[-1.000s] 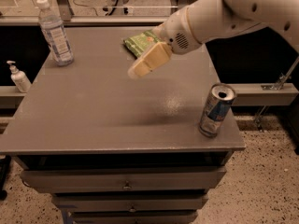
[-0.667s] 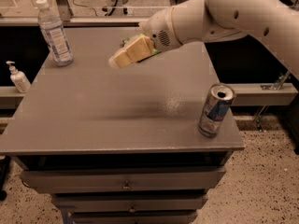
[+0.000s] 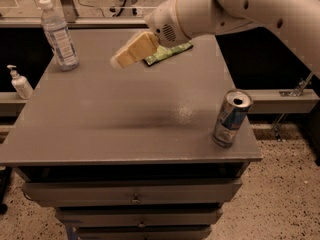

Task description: Knock blue plastic bottle over

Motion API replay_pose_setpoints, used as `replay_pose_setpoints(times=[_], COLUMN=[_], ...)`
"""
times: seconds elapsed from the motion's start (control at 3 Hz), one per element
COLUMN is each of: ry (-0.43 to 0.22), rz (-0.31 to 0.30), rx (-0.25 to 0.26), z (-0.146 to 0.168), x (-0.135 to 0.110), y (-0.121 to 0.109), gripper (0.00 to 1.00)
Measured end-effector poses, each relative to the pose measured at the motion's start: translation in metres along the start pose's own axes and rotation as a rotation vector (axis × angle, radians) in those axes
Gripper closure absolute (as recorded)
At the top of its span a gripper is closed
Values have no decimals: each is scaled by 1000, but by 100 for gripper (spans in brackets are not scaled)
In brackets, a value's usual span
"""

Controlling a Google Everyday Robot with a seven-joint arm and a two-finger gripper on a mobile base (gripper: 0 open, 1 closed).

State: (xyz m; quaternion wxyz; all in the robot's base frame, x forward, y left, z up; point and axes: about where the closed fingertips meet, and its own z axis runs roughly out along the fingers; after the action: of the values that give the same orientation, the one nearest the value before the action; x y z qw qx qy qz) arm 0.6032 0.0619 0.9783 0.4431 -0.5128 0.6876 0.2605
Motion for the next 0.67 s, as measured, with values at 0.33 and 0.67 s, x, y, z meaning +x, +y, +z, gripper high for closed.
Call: replay_pose_setpoints(times=[0.33, 0.67], ry=[25, 21], rz=[-43, -70], rx=[43, 52], z=[18, 59], x=[-31, -53], y=[-11, -22], gripper=[0, 0])
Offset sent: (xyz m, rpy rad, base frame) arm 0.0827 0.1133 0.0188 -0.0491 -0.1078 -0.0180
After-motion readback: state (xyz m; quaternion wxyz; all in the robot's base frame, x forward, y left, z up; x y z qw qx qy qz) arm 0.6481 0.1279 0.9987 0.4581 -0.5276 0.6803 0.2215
